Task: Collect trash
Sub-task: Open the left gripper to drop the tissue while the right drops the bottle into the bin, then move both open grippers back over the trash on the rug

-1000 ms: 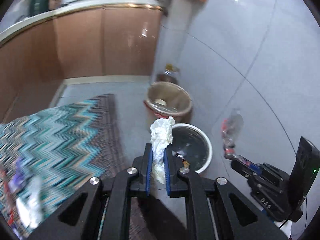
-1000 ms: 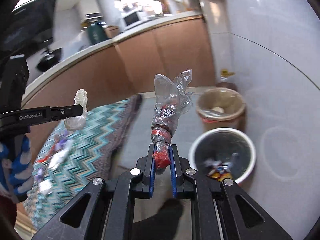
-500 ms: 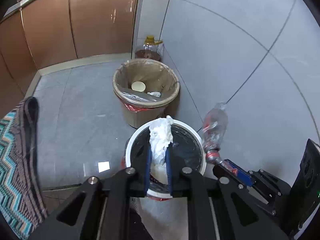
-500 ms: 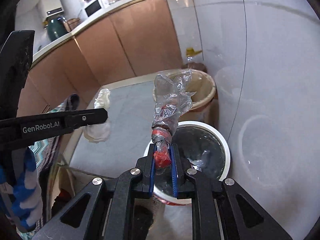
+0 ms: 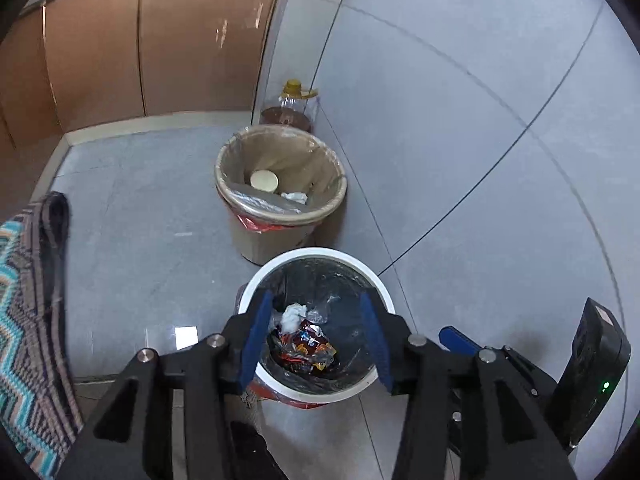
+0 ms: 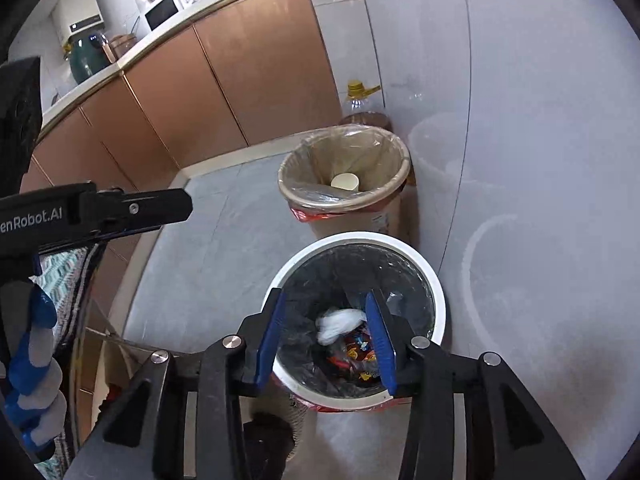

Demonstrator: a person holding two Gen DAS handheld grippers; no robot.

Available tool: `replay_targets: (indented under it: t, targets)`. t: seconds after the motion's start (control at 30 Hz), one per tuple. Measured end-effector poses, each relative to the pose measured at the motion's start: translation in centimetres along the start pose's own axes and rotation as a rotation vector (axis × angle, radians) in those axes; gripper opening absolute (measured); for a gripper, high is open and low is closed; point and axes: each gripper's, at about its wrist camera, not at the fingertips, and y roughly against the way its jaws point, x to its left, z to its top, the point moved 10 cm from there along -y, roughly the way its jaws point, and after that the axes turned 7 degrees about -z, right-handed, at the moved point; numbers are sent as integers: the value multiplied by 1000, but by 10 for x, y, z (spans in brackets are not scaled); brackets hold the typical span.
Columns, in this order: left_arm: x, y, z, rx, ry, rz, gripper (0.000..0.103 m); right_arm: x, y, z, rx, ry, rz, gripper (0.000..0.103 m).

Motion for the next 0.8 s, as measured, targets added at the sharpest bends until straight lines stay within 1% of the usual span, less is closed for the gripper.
replay_targets:
  t: [0.07, 0.2, 0.33, 0.37, 0.4, 0.43, 0.5, 0.63, 0.73, 0.8]
  targets:
    - [-2, 19, 1, -35, -3, 8, 45, 6, 16, 1, -24, 4, 4, 45]
    - [-5, 64, 2, -113, -17, 52, 45, 22, 55, 5, -77, 21, 16, 52]
    - [-5, 123, -4, -201, -29, 88, 45, 44, 102, 6, -138, 51, 33, 54]
    - [-5, 137, -8, -221, -31, 93, 48, 49, 112, 5, -150, 58, 38, 57]
    - [-3, 155, -14, -243, -34, 98, 49, 58, 126, 4, -168, 66, 46, 62]
    - [-2, 167, -18, -258, -36, 104, 49, 65, 137, 2, -179, 73, 53, 63]
    - [7, 199, -33, -291, -36, 124, 50, 80, 155, -2, -199, 93, 71, 64]
    - [31, 250, -63, -340, -12, 153, 51, 120, 193, -20, -231, 145, 114, 65]
    - [57, 287, -91, -380, 5, 210, 52, 149, 218, -36, -257, 178, 138, 67]
    - [77, 312, -110, -400, 22, 255, 52, 167, 234, -46, -276, 198, 148, 71]
